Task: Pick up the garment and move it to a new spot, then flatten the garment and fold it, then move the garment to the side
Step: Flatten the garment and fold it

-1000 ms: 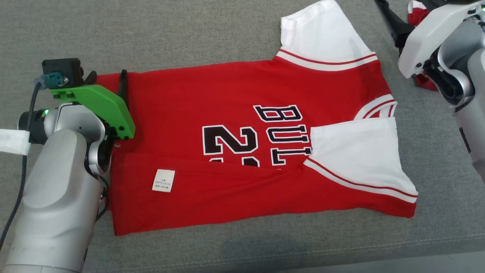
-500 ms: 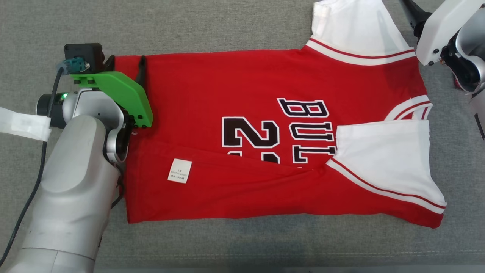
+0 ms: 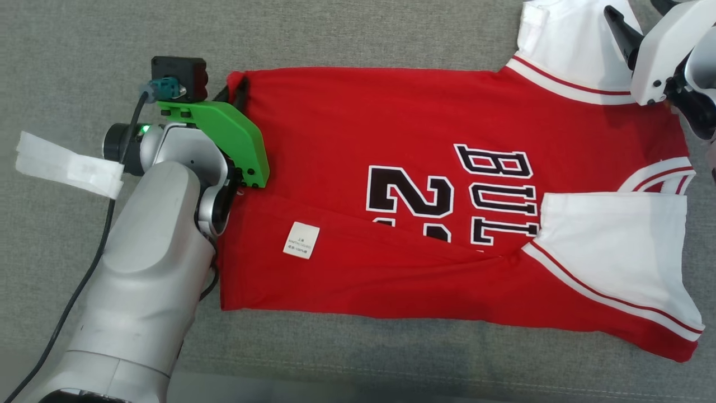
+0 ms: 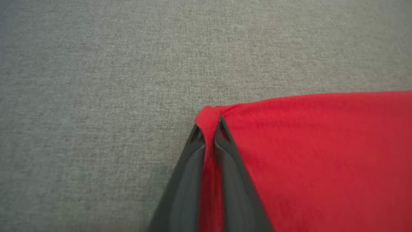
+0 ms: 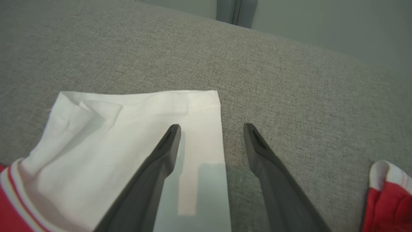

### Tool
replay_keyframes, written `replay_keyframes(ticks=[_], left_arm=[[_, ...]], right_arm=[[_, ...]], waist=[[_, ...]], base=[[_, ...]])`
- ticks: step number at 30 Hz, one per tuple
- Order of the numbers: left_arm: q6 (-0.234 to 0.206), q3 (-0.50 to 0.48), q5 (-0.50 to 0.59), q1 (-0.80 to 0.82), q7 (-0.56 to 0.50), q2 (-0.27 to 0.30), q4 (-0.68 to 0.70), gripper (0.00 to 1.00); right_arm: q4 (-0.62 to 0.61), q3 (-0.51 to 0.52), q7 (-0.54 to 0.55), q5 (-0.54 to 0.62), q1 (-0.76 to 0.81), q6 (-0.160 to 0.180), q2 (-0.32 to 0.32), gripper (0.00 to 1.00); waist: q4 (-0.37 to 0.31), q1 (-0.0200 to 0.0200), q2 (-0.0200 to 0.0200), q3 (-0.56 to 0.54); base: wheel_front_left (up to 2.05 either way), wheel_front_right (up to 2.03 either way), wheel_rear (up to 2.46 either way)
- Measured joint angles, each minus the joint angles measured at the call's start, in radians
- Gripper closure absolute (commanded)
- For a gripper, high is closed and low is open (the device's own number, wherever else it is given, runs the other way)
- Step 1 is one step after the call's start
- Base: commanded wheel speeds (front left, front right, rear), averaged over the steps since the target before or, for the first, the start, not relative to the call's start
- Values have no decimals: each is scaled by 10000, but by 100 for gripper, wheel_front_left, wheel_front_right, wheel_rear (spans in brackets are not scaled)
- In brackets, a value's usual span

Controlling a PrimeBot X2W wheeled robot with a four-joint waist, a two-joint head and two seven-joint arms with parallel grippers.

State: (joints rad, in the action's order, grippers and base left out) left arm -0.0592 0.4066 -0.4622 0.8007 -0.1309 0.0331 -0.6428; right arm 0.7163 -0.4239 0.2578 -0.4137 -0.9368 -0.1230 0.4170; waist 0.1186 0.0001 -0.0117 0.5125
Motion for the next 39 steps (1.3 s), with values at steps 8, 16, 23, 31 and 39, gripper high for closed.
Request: replay_keyframes(ticks=[8,16,23,31,39], left_arm=[[255,374,-6,87,270,-153,-4,100],[499,704,-81,95,541,-173,119,100],[587,823,-128,95,807,-174,119,100],[579,736,-245,92,1072,-165,10,100],[581,487,-261,27,1565,-44,-276,100]], right_arm=[[681,230,-10,0,-273,105,132,0],[1087,288,-77,2,-713,192,219,0],[1429,127,-192,13,-880,184,-56,64],[1536,-209,-711,119,-1008,88,-426,100],[1348,-240,-2071,-86,-874,-2,-541,100]], waist=[[496,0,0,113],[909,0,0,248],[1005,0,0,285],[748,0,0,178],[325,-1,0,-169]], base=[[0,0,0],[0,0,0],[0,0,0],[0,0,0],[0,0,0]])
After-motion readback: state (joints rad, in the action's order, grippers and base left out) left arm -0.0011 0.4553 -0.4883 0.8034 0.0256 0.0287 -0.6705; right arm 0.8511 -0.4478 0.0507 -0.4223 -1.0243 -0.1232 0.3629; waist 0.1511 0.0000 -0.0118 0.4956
